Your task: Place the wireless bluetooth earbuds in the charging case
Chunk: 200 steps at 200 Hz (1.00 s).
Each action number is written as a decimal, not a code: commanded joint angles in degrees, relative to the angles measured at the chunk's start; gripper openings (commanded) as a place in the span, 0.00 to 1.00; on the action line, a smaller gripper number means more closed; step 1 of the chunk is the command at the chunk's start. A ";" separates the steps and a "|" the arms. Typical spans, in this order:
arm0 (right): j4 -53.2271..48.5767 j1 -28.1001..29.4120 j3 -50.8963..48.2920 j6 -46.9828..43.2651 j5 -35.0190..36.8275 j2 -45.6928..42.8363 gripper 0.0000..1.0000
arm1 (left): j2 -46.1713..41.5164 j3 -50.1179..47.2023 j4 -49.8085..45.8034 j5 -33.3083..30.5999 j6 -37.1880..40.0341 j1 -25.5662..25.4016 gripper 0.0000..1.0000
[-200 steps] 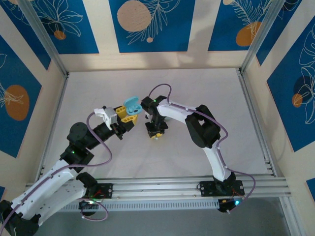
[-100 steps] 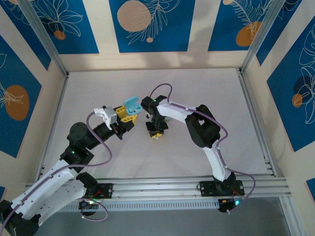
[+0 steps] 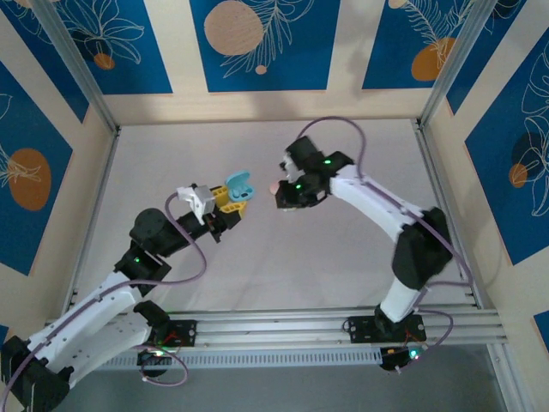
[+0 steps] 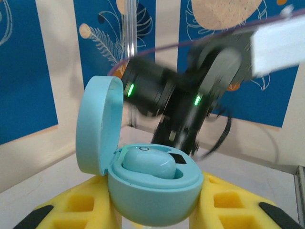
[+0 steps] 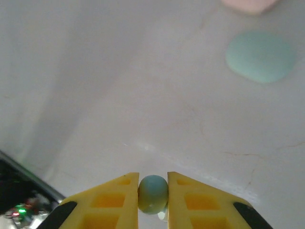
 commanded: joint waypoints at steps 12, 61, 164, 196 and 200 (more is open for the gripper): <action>2.98 -4.50 -2.18 1.56 -11.87 -9.75 0.19 | 4.10 -1.97 9.67 5.10 1.93 -0.38 0.32; 10.29 -5.10 -1.89 4.14 -27.42 -17.30 0.19 | 10.64 -1.41 15.93 9.42 0.80 -0.40 0.32; 13.79 -1.49 -1.87 2.68 -34.87 -16.80 0.19 | 12.47 -0.77 18.09 10.41 -0.93 -0.43 0.32; 11.73 -0.30 -1.20 1.02 -33.18 -15.53 0.19 | 12.05 -0.74 18.20 10.28 -1.61 -0.39 0.32; 11.68 -0.23 -1.13 1.03 -32.94 -15.41 0.20 | 11.96 -0.69 18.13 10.32 -1.74 -0.38 0.32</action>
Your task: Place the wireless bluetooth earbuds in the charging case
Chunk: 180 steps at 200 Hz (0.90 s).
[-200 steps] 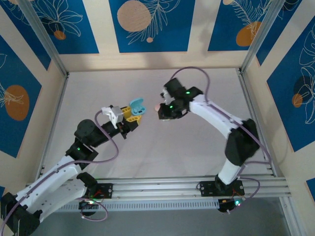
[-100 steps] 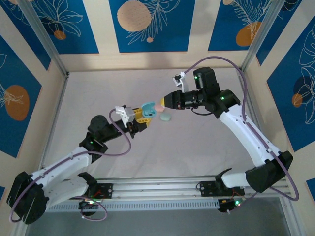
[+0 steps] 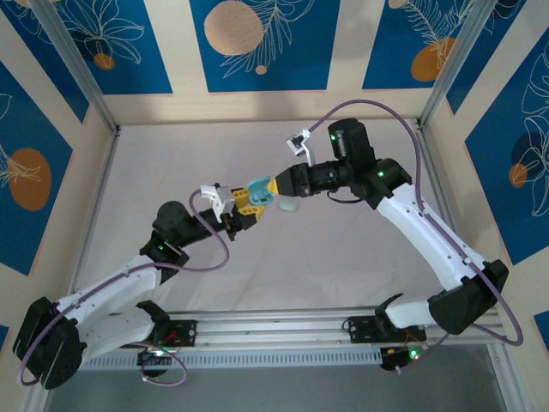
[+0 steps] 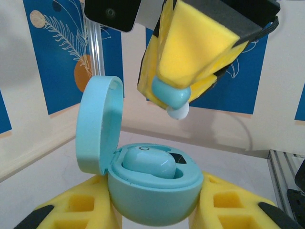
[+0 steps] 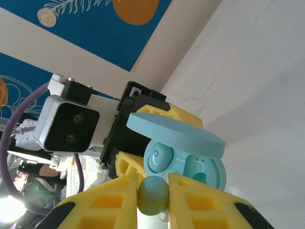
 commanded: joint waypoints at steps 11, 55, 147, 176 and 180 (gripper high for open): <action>-1.58 1.06 0.26 -1.94 -0.26 1.64 0.19 | -0.90 1.01 2.88 1.32 -1.18 -0.36 0.32; -1.55 1.61 0.98 -2.24 1.70 2.47 0.19 | -1.68 1.20 1.91 2.08 -1.35 -0.39 0.32; -4.97 2.91 2.43 -5.29 6.47 4.29 0.23 | -1.82 1.38 2.51 2.52 -1.86 -0.37 0.32; -6.43 3.08 3.00 -6.52 7.98 4.28 0.25 | -1.75 1.37 2.92 2.41 -2.25 -0.42 0.32; -6.59 3.15 3.10 -6.62 8.32 4.25 0.26 | -1.76 1.37 2.96 2.32 -2.28 -0.44 0.32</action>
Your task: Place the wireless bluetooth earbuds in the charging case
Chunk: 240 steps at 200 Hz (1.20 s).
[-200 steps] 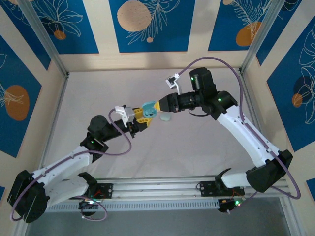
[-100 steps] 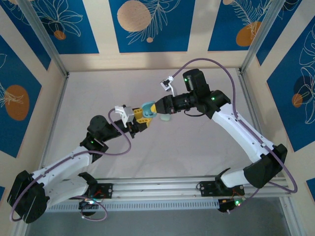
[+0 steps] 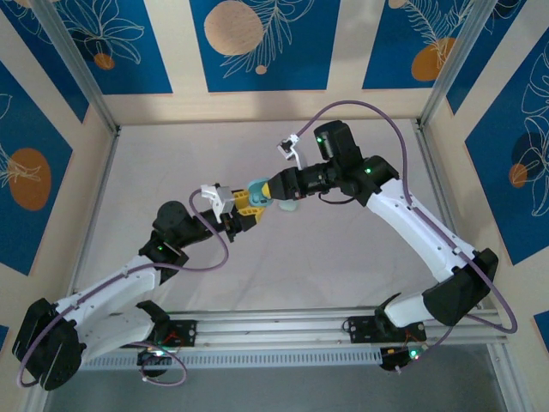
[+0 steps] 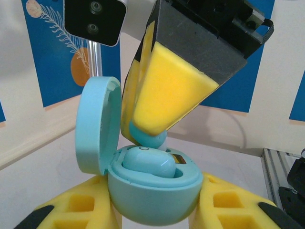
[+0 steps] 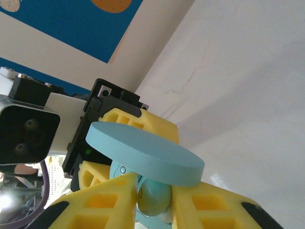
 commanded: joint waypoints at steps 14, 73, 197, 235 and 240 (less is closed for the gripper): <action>-3.97 0.64 1.74 -2.74 3.70 0.92 0.26 | -1.33 1.37 4.56 1.66 -0.90 -0.44 0.31; -5.31 1.01 2.65 -2.99 5.43 1.25 0.29 | -1.31 1.51 4.47 1.51 -0.91 -0.40 0.32; -5.39 1.34 5.20 -1.98 6.48 -0.04 0.40 | -1.40 1.38 3.37 1.23 -0.58 -0.40 0.32; -5.05 1.38 5.21 -2.21 6.58 -1.46 0.42 | -1.41 1.41 3.24 1.09 -0.55 -0.39 0.31; -4.85 1.34 5.10 -2.23 6.53 -1.77 0.42 | -1.40 1.49 3.24 1.00 -0.55 -0.40 0.32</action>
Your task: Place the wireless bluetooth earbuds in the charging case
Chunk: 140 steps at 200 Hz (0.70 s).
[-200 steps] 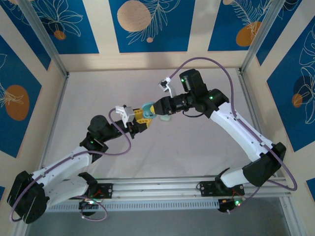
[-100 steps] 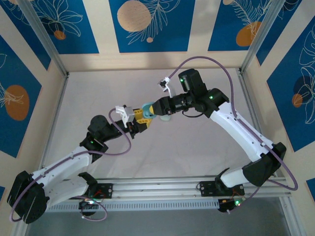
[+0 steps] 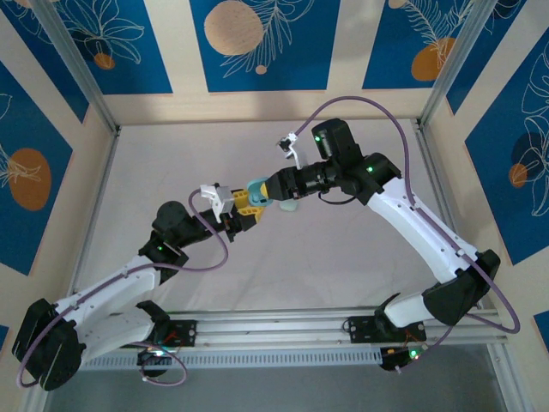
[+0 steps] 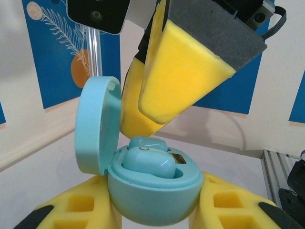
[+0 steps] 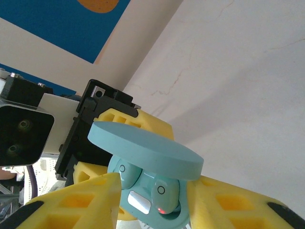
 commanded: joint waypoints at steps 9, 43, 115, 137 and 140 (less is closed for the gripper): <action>-0.03 0.16 0.95 -0.41 1.33 -2.68 0.43 | -1.30 1.36 3.01 0.98 -0.37 -0.41 0.32; 3.38 -0.03 -2.39 -0.10 3.49 -6.38 0.45 | -1.35 1.35 2.54 0.87 -0.13 -0.39 0.32; 11.63 -4.95 -7.33 9.89 7.78 -9.70 0.56 | -0.33 2.54 0.22 3.76 1.36 -0.83 0.31; 10.20 -6.25 -4.60 12.38 3.93 -6.69 0.57 | 0.68 3.27 -0.65 4.65 1.45 -1.50 0.31; 10.14 -6.30 -4.21 12.56 3.31 -6.24 0.56 | 0.81 3.39 -0.73 4.77 1.45 -1.51 0.31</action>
